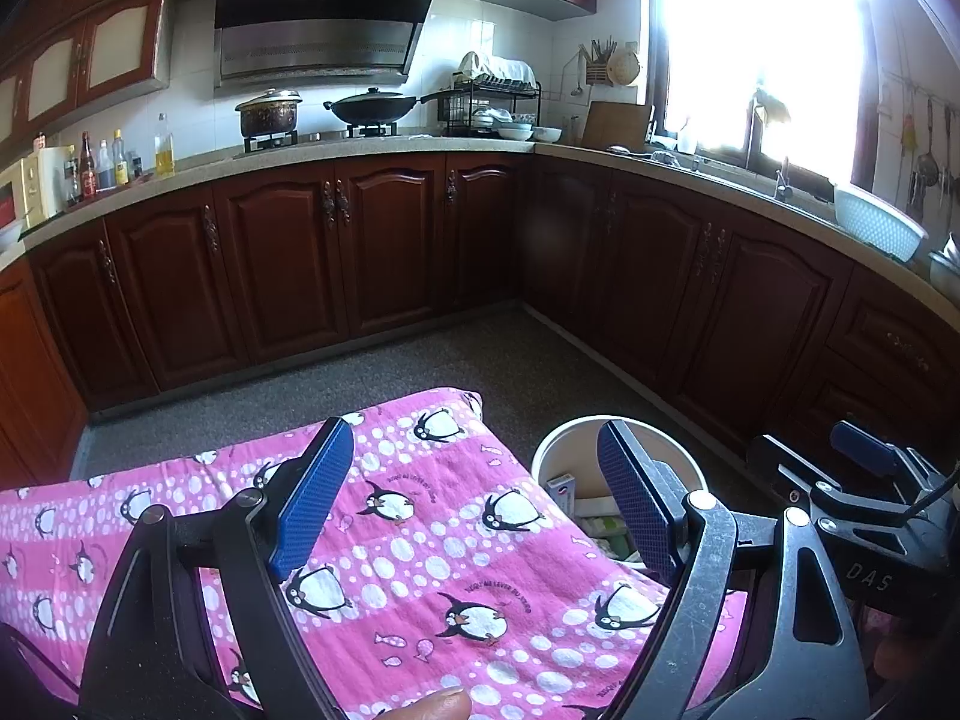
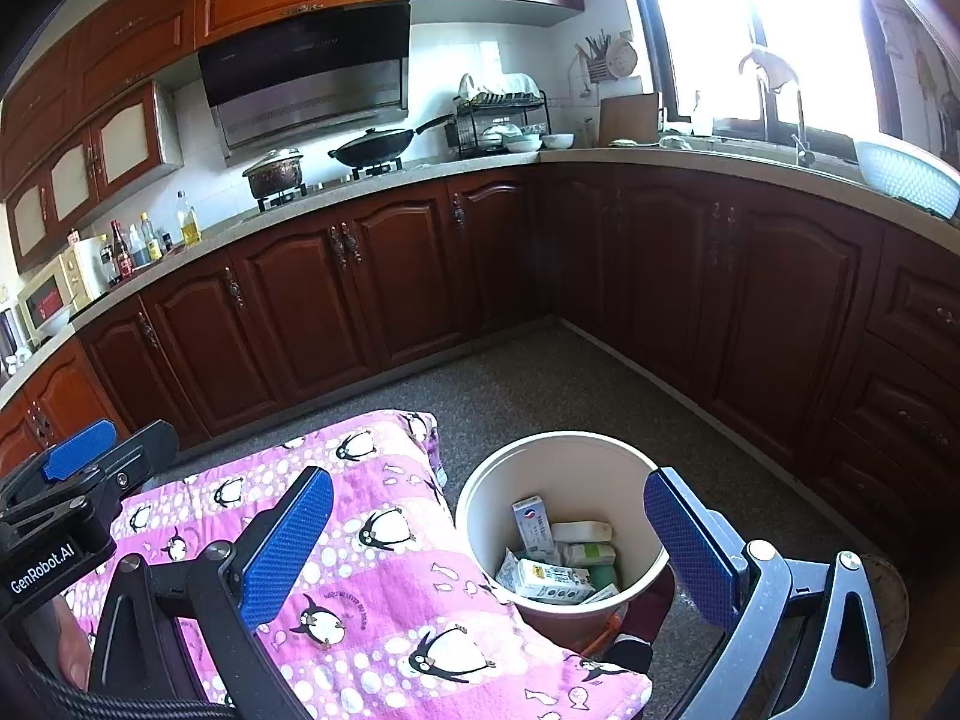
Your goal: Collect trash
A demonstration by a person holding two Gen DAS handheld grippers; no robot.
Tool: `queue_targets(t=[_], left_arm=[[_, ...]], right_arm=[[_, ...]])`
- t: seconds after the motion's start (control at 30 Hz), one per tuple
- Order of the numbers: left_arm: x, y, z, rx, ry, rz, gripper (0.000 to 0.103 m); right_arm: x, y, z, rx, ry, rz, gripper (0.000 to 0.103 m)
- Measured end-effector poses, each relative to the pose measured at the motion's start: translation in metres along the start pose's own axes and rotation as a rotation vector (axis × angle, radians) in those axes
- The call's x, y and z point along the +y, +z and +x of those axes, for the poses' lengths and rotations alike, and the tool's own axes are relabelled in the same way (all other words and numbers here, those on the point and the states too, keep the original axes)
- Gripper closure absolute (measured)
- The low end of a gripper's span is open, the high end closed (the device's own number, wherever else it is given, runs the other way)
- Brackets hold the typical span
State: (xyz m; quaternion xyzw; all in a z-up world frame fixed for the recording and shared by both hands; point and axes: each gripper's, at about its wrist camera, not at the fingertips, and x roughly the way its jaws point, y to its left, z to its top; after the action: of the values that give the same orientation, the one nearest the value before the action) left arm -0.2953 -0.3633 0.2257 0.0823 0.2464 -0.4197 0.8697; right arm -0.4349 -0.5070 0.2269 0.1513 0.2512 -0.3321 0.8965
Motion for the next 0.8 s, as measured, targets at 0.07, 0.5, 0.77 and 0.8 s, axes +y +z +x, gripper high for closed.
queue_targets(t=[0.07, 0.5, 0.77, 0.8], left_arm=[[0.0007, 0.0, 0.0006, 0.003, -0.003, -0.004, 0.02], [0.0031, 0.0003, 0.001, 0.007, -0.003, -0.015, 0.02], [0.005, 0.0005, 0.0014, 0.006, 0.005, -0.023, 0.02], [0.0051, 0.0, 0.0015, 0.006, 0.006, -0.022, 0.02]], right_arm=[[0.0006, 0.0, 0.0007, -0.002, 0.001, -0.005, 0.0], [0.0028, 0.0, 0.0042, 0.007, 0.007, -0.009, 0.0], [0.0034, -0.0007, 0.0062, 0.009, 0.014, -0.015, 0.0], [0.0034, -0.0009, 0.0065, 0.01, 0.014, -0.014, 0.0]])
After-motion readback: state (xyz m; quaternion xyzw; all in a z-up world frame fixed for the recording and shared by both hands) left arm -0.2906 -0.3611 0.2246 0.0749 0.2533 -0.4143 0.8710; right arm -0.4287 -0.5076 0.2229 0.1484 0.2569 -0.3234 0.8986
